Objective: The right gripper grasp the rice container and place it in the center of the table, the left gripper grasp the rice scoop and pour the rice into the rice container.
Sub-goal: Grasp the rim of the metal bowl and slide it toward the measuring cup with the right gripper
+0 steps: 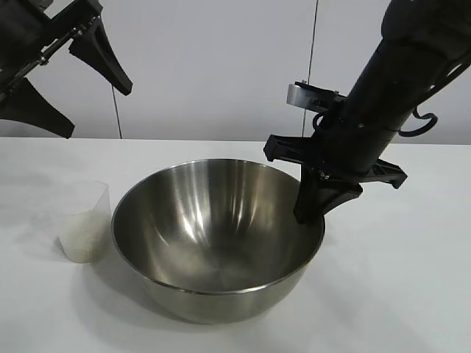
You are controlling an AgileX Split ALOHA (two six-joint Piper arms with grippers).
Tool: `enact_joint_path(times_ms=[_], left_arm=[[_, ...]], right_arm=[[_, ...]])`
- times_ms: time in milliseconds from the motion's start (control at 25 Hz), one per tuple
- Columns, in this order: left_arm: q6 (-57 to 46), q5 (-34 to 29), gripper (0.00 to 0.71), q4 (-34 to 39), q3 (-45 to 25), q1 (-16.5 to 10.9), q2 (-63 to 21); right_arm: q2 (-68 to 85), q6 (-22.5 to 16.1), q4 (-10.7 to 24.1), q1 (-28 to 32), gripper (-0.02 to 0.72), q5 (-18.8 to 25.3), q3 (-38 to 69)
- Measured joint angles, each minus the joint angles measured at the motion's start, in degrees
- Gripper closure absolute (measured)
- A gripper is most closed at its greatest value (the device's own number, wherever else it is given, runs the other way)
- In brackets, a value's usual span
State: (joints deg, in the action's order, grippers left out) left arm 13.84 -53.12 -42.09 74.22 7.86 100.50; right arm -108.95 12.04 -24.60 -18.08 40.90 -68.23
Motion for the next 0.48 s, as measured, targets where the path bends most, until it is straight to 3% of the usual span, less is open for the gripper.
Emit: enact_joint_path(times_ms=[120,280,320,480], left_arm=[[0.0,0.0,0.079,0.0,0.0,0.0,0.0],[0.0,0.0,0.079,0.0,0.0,0.0,0.0],[0.0,0.0,0.079,0.0,0.0,0.0,0.0],[0.0,0.0,0.079,0.0,0.0,0.0,0.0]], right_arm=[[0.06,-0.24,-0.63,0.0,0.594,0.0,0.0],[1.65,-0.24,0.02,0.0,0.181,1.05,-0.99],[2.32,-0.24,0.39,0.0,0.111,1.88,-1.96],[5.05,-2.92,4.87,0.0,0.042,7.47,-8.16]])
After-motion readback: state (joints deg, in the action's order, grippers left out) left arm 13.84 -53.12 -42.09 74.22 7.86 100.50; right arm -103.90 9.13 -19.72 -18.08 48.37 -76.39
